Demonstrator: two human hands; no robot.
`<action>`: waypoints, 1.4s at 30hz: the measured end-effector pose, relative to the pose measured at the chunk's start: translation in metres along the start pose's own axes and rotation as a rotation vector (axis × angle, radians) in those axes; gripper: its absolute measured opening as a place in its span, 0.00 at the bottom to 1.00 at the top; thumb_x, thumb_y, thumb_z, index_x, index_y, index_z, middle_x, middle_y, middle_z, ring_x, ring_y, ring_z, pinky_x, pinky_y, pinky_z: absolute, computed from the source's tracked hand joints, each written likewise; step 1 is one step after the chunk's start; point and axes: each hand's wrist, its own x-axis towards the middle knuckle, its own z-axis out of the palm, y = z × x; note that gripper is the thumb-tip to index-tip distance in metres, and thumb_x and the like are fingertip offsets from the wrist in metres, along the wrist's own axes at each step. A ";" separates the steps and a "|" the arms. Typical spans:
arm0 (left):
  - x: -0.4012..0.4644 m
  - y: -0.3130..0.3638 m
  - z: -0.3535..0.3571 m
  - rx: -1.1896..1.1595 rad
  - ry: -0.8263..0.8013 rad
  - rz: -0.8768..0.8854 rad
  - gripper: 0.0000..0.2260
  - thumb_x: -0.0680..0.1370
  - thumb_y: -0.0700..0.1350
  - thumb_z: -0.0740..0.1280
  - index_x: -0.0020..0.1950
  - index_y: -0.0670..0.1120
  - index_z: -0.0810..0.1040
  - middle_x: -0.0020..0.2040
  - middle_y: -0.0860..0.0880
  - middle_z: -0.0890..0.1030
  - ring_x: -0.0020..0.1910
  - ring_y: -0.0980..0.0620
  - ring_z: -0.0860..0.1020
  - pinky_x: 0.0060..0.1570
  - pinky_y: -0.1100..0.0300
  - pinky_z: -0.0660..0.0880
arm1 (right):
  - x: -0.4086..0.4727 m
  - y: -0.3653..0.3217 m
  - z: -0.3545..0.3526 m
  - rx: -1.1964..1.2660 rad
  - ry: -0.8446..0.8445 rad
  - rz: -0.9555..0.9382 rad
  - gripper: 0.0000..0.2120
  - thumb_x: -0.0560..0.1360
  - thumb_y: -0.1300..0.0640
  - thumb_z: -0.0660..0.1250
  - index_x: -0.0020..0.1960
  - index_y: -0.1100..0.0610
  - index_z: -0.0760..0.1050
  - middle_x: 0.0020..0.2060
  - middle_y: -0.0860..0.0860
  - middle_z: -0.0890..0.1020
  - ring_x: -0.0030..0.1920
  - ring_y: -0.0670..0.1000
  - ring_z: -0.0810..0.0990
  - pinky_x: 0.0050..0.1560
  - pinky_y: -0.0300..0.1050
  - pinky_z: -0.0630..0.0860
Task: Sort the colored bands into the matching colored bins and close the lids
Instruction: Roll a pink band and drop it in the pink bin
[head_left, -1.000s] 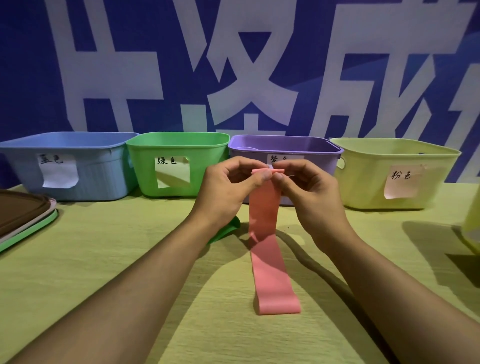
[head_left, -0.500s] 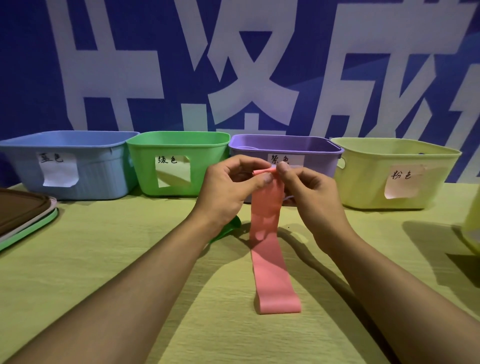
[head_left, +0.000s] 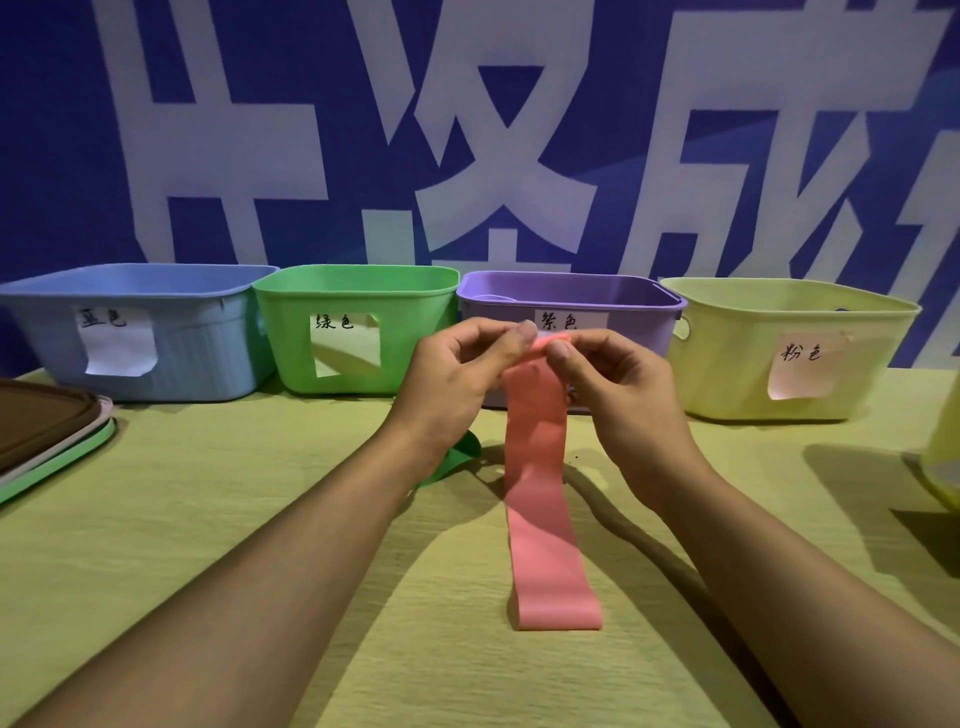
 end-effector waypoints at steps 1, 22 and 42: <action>0.000 0.000 0.001 -0.004 0.006 -0.026 0.15 0.76 0.56 0.71 0.52 0.46 0.86 0.48 0.46 0.87 0.50 0.48 0.86 0.52 0.50 0.82 | 0.000 0.000 0.000 -0.006 -0.003 -0.003 0.09 0.79 0.54 0.71 0.57 0.55 0.83 0.49 0.50 0.87 0.50 0.48 0.86 0.43 0.39 0.81; 0.006 -0.006 -0.002 0.046 0.138 -0.032 0.03 0.77 0.47 0.75 0.47 0.50 0.87 0.45 0.49 0.88 0.50 0.48 0.86 0.57 0.45 0.82 | 0.002 0.007 0.001 -0.060 -0.047 0.060 0.05 0.75 0.53 0.74 0.48 0.54 0.86 0.41 0.50 0.88 0.40 0.44 0.83 0.41 0.40 0.80; 0.003 -0.002 -0.002 -0.097 0.036 -0.064 0.14 0.71 0.32 0.77 0.54 0.41 0.84 0.48 0.47 0.88 0.49 0.54 0.86 0.51 0.65 0.80 | 0.000 0.007 0.000 -0.058 -0.015 0.093 0.10 0.77 0.46 0.71 0.50 0.51 0.87 0.45 0.48 0.88 0.48 0.50 0.86 0.50 0.49 0.82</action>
